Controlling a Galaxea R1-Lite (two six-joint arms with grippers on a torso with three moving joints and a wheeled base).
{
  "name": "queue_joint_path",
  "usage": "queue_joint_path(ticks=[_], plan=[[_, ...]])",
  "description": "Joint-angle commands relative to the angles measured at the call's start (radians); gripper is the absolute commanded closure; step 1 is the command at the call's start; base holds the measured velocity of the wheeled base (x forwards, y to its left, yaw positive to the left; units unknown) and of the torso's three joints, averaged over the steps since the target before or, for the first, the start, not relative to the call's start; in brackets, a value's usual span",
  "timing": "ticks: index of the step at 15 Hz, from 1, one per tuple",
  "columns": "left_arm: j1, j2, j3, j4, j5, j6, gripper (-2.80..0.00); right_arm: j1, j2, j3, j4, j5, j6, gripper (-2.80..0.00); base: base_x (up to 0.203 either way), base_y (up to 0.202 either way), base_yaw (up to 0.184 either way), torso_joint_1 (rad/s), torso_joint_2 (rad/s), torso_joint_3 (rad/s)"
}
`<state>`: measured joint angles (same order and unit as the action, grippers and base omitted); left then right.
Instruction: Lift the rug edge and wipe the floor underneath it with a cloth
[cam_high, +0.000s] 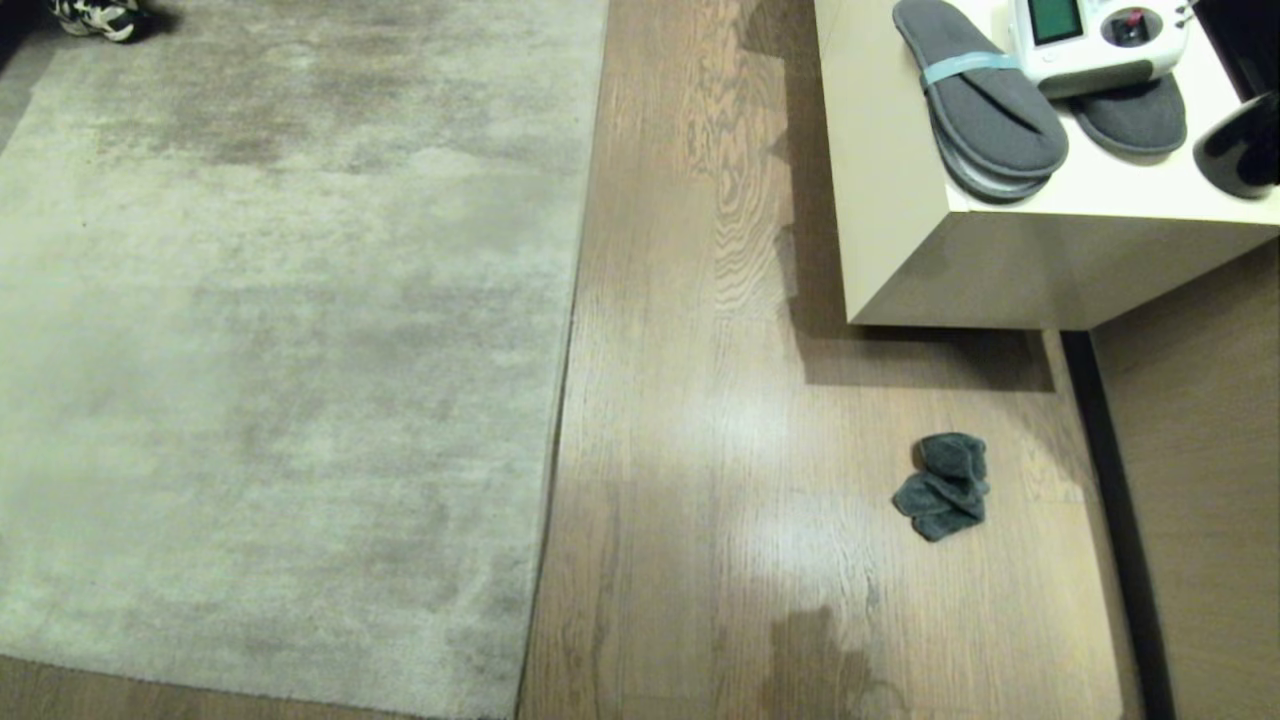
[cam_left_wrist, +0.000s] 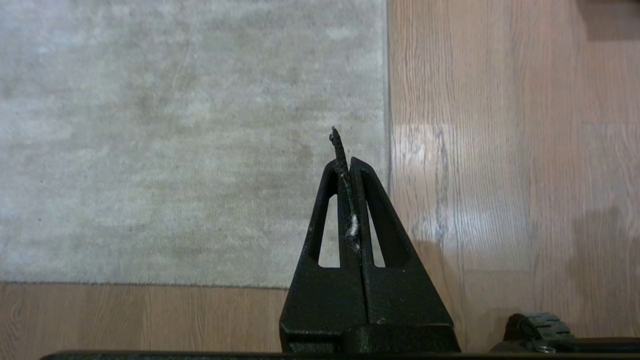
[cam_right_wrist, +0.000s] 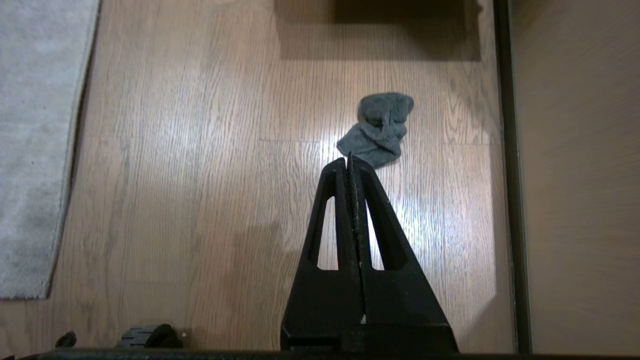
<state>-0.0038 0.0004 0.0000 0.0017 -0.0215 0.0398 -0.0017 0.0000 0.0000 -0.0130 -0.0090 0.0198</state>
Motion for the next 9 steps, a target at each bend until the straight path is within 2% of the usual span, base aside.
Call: queue_joint_path(ticks=[1,9], plan=[[0.0,0.001,0.0,0.0,0.0,0.0,0.0,0.0,0.002,0.0,-0.001,0.0,0.0,0.0,0.0,0.0,0.0,-0.002,0.0,0.207],[-0.001,0.001,0.0,0.0,0.001,0.002,0.0,0.0,0.002,0.0,-0.001,0.0,0.0,0.0,0.0,0.0,0.0,0.003,0.0,0.202]])
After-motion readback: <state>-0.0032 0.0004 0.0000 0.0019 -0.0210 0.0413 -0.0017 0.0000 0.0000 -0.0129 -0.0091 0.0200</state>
